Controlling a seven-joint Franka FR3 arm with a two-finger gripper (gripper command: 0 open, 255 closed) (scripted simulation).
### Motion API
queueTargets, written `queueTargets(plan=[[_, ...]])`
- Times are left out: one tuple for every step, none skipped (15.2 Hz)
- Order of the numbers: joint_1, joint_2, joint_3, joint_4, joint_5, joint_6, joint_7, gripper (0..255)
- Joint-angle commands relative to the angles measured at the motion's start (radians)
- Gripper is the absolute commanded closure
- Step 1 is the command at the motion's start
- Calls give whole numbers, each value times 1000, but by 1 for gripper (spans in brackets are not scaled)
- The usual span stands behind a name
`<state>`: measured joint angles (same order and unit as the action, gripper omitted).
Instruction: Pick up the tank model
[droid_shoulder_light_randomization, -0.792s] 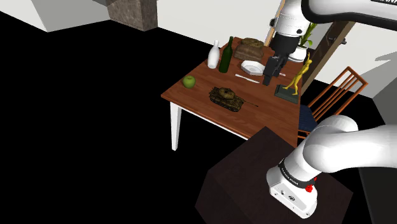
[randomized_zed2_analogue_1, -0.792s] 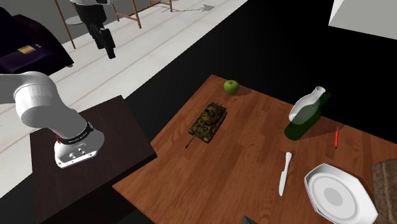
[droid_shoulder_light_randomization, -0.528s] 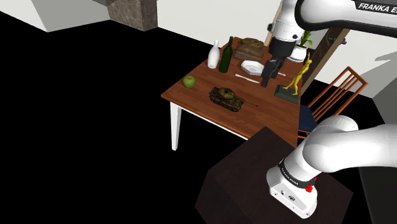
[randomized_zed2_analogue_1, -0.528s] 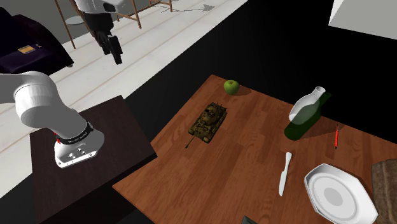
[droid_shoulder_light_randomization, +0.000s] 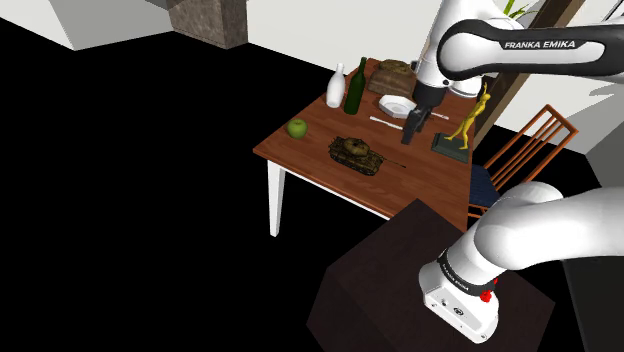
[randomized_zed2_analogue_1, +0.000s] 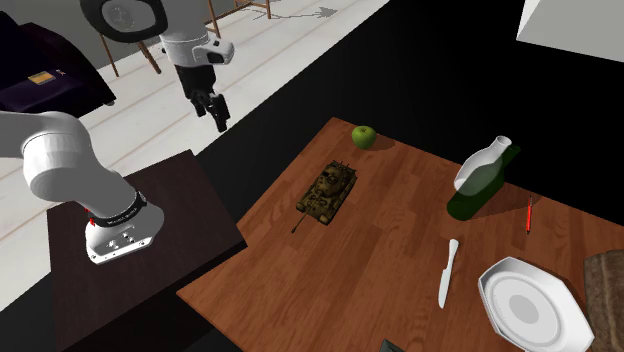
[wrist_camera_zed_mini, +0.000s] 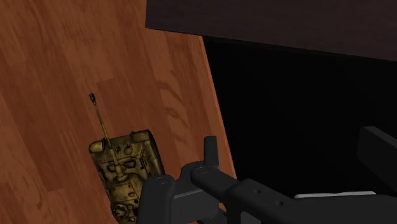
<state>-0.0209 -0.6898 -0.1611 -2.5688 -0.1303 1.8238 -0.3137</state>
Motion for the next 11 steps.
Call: queueTargets(plan=[[-6, 54, -32, -10, -18, 77, -36, 0], [-9, 82, -49, -14, -25, 113, -54, 0], [-11, 111, -65, -16, -32, 150, -73, 0], [-13, 142, -82, -16, -37, 186, -92, 0], [-15, 174, -99, -15, -41, 223, -111, 0], [-15, 208, -116, -12, -44, 259, -130, 0], [-15, 244, -132, -7, -45, 294, -151, 0], [-14, 280, -149, -1, -44, 330, -172, 0], [-13, 318, -165, 7, -40, 364, -194, 0], [-11, 356, -181, 17, -35, 398, -217, 0], [-9, 396, -197, 28, -26, 431, -241, 0]])
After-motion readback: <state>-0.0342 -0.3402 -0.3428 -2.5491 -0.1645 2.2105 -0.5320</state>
